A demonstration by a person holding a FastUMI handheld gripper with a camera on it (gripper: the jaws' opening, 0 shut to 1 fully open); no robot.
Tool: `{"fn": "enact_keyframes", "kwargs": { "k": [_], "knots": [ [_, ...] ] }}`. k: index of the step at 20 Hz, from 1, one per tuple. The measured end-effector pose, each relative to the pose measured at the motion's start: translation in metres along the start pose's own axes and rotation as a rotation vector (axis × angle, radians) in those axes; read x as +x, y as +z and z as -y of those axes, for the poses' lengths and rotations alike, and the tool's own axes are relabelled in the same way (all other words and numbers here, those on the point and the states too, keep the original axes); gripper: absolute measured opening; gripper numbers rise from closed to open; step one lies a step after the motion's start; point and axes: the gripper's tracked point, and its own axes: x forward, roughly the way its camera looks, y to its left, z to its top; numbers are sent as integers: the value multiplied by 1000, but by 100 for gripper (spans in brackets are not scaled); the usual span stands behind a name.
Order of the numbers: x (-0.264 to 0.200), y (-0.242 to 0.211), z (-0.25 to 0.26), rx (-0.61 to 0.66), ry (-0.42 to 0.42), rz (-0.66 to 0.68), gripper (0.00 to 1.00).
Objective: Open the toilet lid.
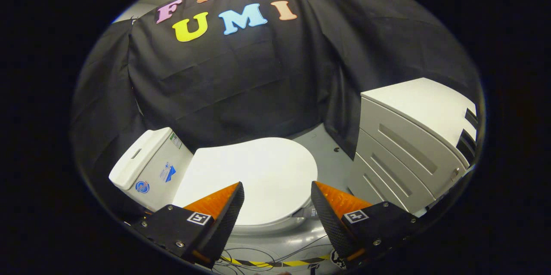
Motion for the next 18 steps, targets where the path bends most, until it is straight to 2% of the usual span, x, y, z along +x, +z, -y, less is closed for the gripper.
{"fn": "enact_keyframes", "kwargs": {
  "k": [11, 15, 18],
  "knots": [
    [21, -52, 44, 312, -26, -79, 95],
    [27, -77, 65, 509, -12, -94, 95],
    [33, -92, 70, 593, -9, -99, 94]
  ]
}}
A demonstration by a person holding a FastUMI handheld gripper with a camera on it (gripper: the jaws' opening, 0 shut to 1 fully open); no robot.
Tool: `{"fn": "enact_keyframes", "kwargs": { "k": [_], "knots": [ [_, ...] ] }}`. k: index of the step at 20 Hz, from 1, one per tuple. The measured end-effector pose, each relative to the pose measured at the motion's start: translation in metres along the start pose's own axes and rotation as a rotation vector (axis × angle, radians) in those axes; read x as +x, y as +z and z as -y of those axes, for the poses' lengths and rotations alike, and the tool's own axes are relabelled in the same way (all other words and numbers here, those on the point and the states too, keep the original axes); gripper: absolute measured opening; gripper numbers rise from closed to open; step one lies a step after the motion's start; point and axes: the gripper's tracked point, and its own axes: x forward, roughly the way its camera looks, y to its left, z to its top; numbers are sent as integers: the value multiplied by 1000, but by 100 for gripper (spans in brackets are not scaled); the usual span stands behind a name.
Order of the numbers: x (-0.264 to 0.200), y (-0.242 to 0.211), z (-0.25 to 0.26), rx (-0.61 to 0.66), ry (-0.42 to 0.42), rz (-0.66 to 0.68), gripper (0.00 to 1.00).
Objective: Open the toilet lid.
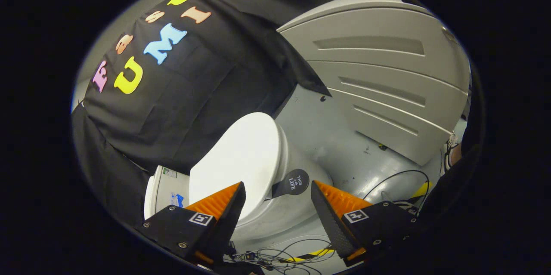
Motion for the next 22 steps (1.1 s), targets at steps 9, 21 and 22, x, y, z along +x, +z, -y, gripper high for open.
{"fn": "enact_keyframes", "kwargs": {
  "k": [9, 21, 22],
  "knots": [
    [26, -13, 24, 48, 39, -15, 86],
    [67, -10, 23, 165, 186, 4, 45],
    [69, -14, 24, 169, 191, -10, 38]
  ]
}}
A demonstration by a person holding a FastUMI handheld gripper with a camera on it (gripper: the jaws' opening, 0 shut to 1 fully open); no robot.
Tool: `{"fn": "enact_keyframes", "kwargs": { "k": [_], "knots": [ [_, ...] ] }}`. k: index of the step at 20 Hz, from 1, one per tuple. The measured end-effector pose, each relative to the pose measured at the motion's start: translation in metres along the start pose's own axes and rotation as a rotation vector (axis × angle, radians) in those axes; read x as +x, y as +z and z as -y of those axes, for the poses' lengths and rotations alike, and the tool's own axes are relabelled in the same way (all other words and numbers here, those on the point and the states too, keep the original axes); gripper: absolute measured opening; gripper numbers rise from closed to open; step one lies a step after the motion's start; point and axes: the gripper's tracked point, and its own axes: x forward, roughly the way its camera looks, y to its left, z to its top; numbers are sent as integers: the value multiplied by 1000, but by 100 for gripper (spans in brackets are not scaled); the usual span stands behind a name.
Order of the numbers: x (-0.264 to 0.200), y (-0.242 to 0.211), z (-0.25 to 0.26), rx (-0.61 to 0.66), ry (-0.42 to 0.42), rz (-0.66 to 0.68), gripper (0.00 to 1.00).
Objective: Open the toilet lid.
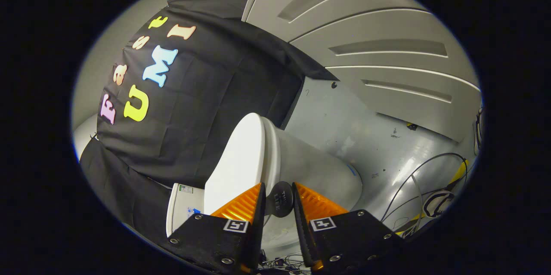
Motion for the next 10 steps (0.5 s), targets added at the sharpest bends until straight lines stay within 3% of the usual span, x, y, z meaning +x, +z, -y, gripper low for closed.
{"fn": "enact_keyframes", "kwargs": {
  "k": [10],
  "knots": [
    [-9, 10, -15, -52, -2, 54, 2]
  ]
}}
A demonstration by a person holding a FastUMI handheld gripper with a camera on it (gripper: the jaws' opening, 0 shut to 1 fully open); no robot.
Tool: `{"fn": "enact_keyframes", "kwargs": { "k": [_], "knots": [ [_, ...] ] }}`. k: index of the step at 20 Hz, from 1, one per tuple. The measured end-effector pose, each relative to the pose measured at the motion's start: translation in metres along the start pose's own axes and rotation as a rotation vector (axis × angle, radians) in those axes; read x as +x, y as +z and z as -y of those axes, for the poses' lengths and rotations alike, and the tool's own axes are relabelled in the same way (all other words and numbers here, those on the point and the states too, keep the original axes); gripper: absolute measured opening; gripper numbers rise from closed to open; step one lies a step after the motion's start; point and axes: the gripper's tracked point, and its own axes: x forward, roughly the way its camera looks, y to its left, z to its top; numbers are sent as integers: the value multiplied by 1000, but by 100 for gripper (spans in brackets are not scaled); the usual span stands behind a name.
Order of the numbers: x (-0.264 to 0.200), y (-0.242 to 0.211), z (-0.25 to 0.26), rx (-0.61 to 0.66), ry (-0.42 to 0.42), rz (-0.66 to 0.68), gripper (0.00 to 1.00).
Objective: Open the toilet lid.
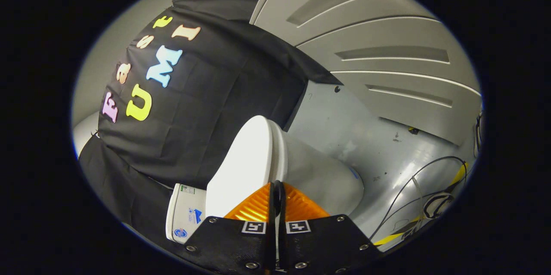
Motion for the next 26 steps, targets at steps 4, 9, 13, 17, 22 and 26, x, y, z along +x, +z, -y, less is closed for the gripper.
{"fn": "enact_keyframes", "kwargs": {
  "k": [4, 9, 13, 17, 22, 26],
  "knots": [
    [-6, 4, -8, -53, -21, 18, 0],
    [-13, 13, -24, -135, -34, 35, 0],
    [-24, 22, -49, -218, -36, 57, 0],
    [-39, 32, -83, -290, -10, 93, 0],
    [-55, 40, -124, -410, 13, 125, 0],
    [-69, 43, -170, -491, 62, 161, 0]
  ]
}}
